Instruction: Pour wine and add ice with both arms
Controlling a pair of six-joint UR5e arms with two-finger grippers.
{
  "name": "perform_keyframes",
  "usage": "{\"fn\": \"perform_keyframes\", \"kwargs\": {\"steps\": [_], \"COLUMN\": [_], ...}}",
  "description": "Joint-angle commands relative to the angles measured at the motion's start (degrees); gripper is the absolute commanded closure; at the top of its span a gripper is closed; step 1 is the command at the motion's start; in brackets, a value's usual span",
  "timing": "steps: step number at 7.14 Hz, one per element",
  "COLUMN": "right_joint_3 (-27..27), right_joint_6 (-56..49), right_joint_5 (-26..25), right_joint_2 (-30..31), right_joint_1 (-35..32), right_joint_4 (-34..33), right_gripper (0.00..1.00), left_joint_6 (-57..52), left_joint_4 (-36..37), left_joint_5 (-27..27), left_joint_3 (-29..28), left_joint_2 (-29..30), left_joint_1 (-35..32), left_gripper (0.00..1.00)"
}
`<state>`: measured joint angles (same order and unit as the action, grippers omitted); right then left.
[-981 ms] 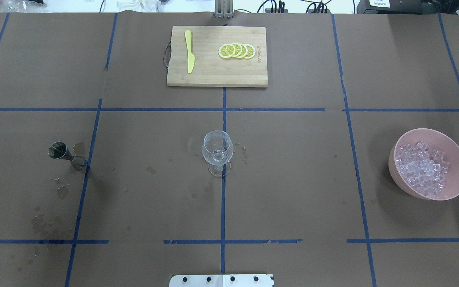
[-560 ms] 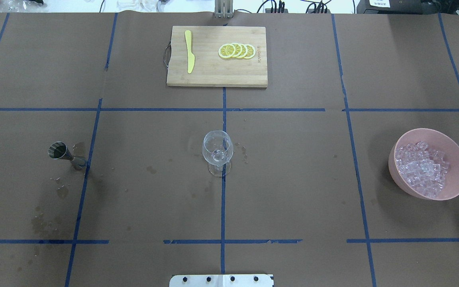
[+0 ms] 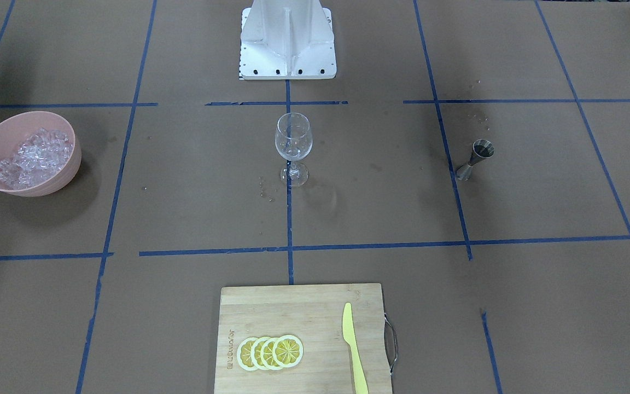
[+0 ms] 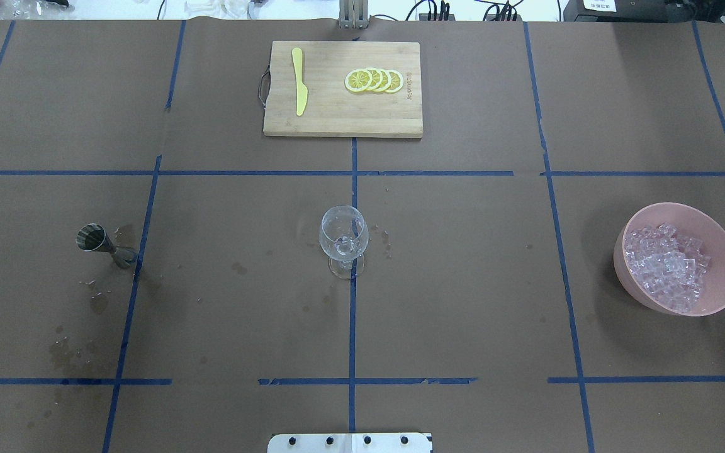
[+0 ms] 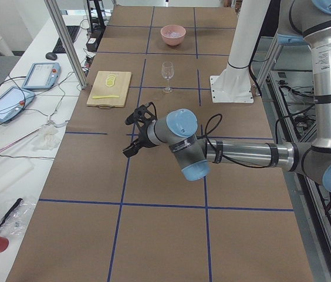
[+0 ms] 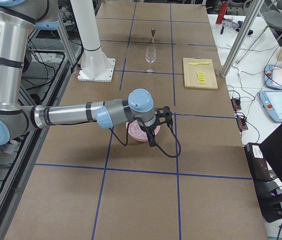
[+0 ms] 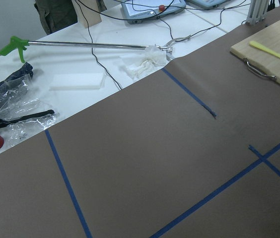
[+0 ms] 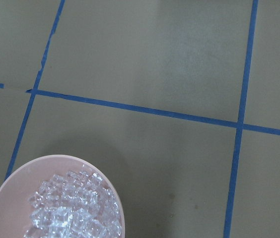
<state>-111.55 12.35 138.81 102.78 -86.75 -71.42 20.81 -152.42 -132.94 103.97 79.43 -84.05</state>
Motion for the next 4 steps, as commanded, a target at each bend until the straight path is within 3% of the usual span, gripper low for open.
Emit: {"fn": "perform_keyframes", "kwargs": {"steps": [1, 2, 4], "right_joint_3": [-0.1, -0.1, -0.1], "right_joint_6": [1.0, 1.0, 1.0], "right_joint_5": [-0.6, -0.5, -0.5], "right_joint_2": [0.2, 0.3, 0.4], "right_joint_1": [0.0, 0.0, 0.0], "right_joint_4": [1.5, 1.5, 1.5], "right_gripper": [0.0, 0.0, 0.0], "left_joint_6": [16.0, 21.1, 25.9], "left_joint_4": [-7.1, -10.3, -11.1], "left_joint_5": [11.0, 23.4, 41.5], "left_joint_3": [2.6, 2.7, 4.3], "left_joint_2": [-0.2, -0.7, -1.5], "left_joint_1": [12.3, 20.9, 34.3], "left_gripper": [0.0, 0.0, 0.0]}}
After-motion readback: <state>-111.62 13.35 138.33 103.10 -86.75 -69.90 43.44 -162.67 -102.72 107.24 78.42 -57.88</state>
